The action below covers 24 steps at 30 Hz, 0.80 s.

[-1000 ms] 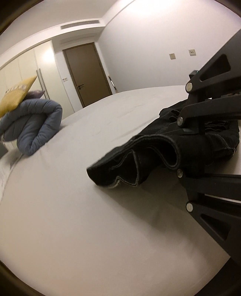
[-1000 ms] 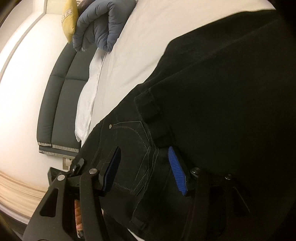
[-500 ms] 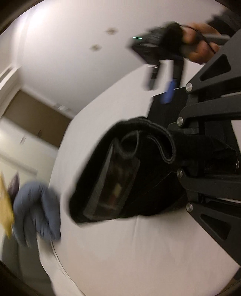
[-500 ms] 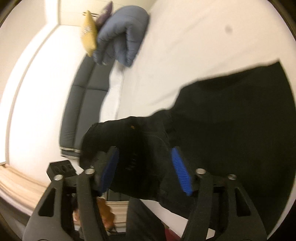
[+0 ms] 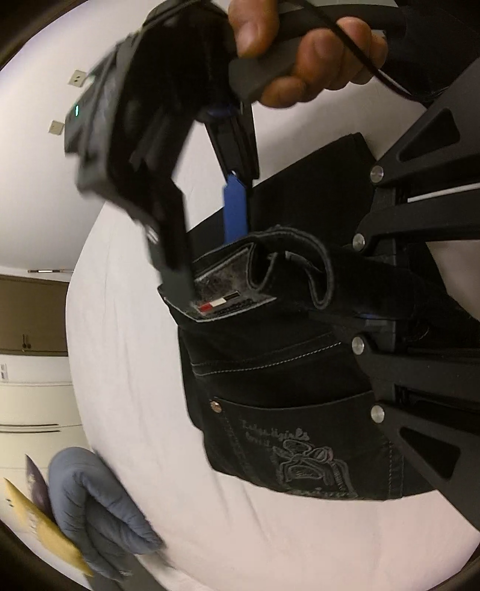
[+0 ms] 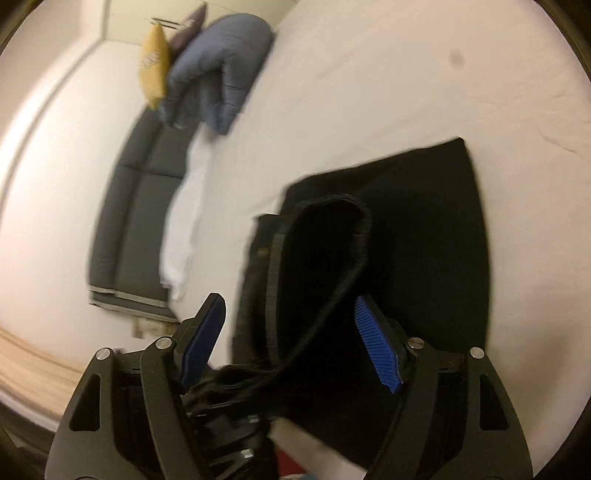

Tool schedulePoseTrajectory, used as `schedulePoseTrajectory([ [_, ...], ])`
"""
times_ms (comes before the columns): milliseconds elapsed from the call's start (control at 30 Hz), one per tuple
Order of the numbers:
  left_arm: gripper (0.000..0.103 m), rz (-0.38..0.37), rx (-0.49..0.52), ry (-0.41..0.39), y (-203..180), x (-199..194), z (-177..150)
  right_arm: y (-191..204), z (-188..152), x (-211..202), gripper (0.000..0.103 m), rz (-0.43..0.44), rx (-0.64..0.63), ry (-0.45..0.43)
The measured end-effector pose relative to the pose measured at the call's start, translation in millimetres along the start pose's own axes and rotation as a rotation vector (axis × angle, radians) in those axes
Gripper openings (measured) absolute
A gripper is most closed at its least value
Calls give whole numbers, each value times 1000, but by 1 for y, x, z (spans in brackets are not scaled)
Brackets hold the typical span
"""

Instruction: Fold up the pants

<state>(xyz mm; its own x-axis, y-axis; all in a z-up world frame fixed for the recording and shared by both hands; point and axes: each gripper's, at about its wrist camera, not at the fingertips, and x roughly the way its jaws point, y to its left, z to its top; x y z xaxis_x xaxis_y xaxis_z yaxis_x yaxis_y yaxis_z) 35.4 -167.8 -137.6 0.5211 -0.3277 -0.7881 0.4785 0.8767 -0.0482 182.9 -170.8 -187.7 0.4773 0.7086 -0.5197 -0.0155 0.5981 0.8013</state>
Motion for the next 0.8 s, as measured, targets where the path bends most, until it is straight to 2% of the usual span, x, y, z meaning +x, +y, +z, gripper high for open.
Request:
schedulePoseTrajectory([
  [67, 13, 23, 31, -2, -7, 0, -1, -5, 2, 11, 68, -5, 6, 29],
  [100, 13, 30, 40, -2, -10, 1, -2, -6, 4, 14, 60, -22, -12, 38],
  [133, 14, 35, 45, 0, -9, -1, -7, -6, 4, 17, 43, -39, -27, 46],
  [233, 14, 43, 56, 8, -14, 2, -4, -5, 2, 23, 21, -108, -93, 69],
  [267, 14, 39, 59, 6, -17, 2, 0, -2, -1, 22, 18, -125, -120, 65],
  [467, 14, 24, 110, -36, -39, -2, 19, 6, 3, -13, 14, -109, -176, -16],
  [567, 15, 12, 129, -27, -50, 6, 22, -2, 9, -29, 14, -105, -180, -36],
  [800, 16, -4, 149, 23, -60, 33, 17, -44, -1, -44, 13, -92, -80, -62],
])
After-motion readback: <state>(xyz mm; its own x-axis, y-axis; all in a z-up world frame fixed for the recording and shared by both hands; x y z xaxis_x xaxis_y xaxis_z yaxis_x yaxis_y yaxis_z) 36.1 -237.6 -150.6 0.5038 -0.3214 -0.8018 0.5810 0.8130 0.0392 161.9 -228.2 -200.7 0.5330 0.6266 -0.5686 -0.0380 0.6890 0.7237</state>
